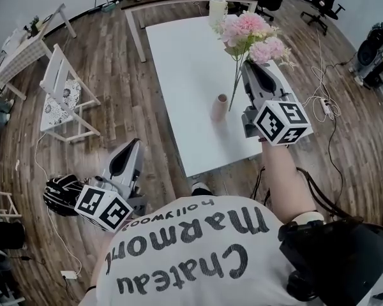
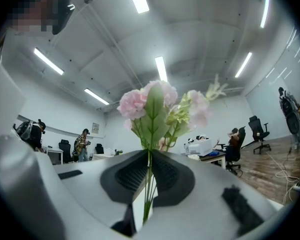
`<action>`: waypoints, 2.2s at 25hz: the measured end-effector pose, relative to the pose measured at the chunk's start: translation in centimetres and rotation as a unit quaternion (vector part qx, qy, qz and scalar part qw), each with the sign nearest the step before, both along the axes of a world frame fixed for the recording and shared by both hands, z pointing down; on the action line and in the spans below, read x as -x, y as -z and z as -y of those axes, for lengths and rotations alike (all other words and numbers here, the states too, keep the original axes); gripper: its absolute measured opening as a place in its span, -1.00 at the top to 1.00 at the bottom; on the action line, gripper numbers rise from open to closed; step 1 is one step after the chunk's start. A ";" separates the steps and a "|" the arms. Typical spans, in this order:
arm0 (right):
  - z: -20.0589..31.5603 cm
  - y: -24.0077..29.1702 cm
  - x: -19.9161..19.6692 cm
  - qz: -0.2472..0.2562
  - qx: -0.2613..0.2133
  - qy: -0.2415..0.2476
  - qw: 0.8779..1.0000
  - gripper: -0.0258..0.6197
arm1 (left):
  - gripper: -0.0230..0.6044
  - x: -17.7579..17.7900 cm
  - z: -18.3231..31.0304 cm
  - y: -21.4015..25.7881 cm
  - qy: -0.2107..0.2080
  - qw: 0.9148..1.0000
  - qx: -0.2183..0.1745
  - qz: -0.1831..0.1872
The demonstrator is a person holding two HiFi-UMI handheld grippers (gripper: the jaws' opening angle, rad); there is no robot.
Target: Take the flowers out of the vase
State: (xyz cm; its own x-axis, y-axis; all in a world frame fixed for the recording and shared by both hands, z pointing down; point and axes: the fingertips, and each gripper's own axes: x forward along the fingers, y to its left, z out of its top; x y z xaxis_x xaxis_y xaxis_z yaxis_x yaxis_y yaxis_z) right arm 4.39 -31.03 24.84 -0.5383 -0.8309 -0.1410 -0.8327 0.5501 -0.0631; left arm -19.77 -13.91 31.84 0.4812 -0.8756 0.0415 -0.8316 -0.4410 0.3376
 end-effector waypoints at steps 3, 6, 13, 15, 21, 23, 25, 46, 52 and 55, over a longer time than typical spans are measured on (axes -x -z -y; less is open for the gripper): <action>-0.5 1.2 -0.1 0.003 -0.015 -0.004 1.000 0.85 | 0.91 0.3 -0.5 -0.1 0.003 1.000 -0.003 -0.002; -1.4 2.0 0.1 0.002 -0.020 0.000 1.000 0.86 | 0.91 0.1 -0.6 0.1 -0.002 1.000 -0.006 -0.004; -5.2 3.1 0.7 0.018 -0.025 0.018 0.999 0.86 | 0.91 -0.9 -1.4 0.7 -0.025 1.000 -0.012 -0.005; -6.7 3.4 0.8 0.023 -0.027 0.021 0.999 0.86 | 0.91 -1.2 -1.8 0.8 -0.033 0.999 -0.013 -0.005; -11.9 3.2 1.1 0.037 -0.025 0.023 0.999 0.86 | 0.91 -2.6 -4.0 0.6 -0.065 0.998 -0.014 -0.007; -13.7 2.7 0.9 0.039 -0.019 0.021 0.999 0.86 | 0.91 -3.3 -5.0 0.5 -0.075 0.997 -0.012 -0.009; -15.5 2.1 0.4 0.041 -0.009 0.018 0.999 0.86 | 0.91 -4.1 -6.0 0.3 -0.086 0.996 -0.009 -0.011; -25.9 -0.6 -11.0 0.032 0.033 0.020 0.999 0.86 | 0.91 -15.7 -13.6 0.0 -0.082 0.996 -0.001 -0.040; -29.3 -1.4 -15.0 0.025 0.048 0.043 0.998 0.86 | 0.91 -20.8 -17.1 -0.5 -0.072 0.996 0.008 -0.047; -30.7 -2.2 -16.8 0.026 0.055 0.055 0.997 0.86 | 0.91 -22.9 -19.3 -1.4 -0.065 0.997 0.013 -0.045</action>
